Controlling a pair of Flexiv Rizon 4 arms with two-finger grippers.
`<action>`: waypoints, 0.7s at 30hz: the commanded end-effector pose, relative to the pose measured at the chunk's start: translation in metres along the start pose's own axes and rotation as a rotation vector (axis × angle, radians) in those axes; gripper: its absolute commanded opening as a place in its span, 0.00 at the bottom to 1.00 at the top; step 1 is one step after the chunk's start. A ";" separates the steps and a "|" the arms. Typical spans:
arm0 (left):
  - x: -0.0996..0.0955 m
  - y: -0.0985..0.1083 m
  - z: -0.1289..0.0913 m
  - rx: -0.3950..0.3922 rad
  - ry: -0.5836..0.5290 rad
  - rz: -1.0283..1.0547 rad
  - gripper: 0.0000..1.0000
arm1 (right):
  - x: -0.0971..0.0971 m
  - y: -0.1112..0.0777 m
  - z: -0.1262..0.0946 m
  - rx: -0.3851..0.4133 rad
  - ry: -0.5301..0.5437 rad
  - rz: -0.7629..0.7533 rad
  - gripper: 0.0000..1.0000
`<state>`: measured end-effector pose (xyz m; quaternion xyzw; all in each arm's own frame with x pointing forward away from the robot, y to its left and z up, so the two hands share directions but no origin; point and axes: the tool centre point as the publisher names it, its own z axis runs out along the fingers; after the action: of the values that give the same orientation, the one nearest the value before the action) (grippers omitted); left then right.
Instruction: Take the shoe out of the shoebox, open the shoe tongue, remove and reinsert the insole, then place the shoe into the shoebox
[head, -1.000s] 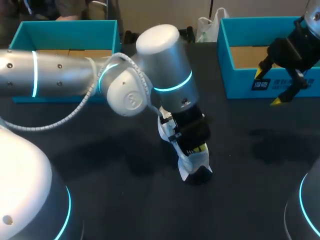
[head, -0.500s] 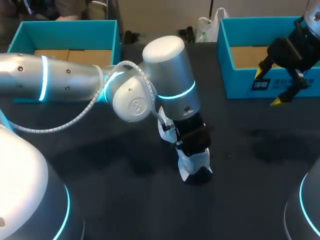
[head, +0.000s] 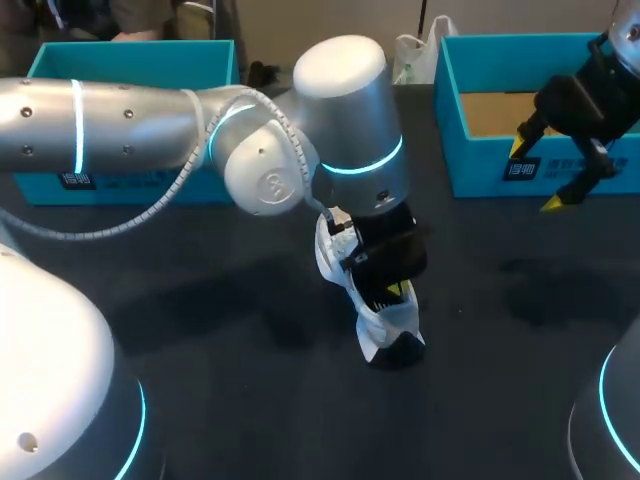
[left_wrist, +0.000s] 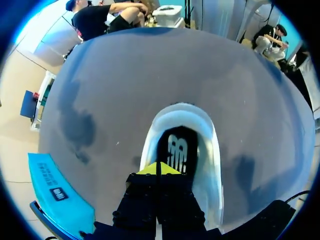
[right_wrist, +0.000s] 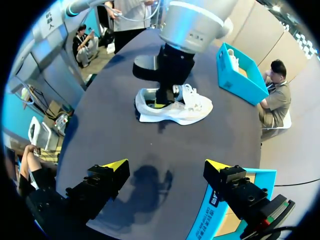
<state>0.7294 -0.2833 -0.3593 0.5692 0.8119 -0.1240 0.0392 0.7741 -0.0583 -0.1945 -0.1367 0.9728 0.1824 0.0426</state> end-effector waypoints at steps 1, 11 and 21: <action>0.008 -0.002 -0.019 -0.086 -0.002 -0.008 0.00 | -0.001 0.000 0.001 0.002 0.003 0.000 1.00; 0.014 0.018 -0.030 -0.313 0.040 0.054 0.00 | -0.001 0.000 0.001 0.002 0.003 0.000 1.00; 0.017 0.031 -0.031 -0.404 0.085 0.044 1.00 | -0.001 0.000 0.001 0.002 0.003 0.000 1.00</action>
<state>0.7543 -0.2458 -0.3387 0.5725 0.8091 0.0552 0.1205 0.7740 -0.0583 -0.1944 -0.1367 0.9728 0.1822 0.0425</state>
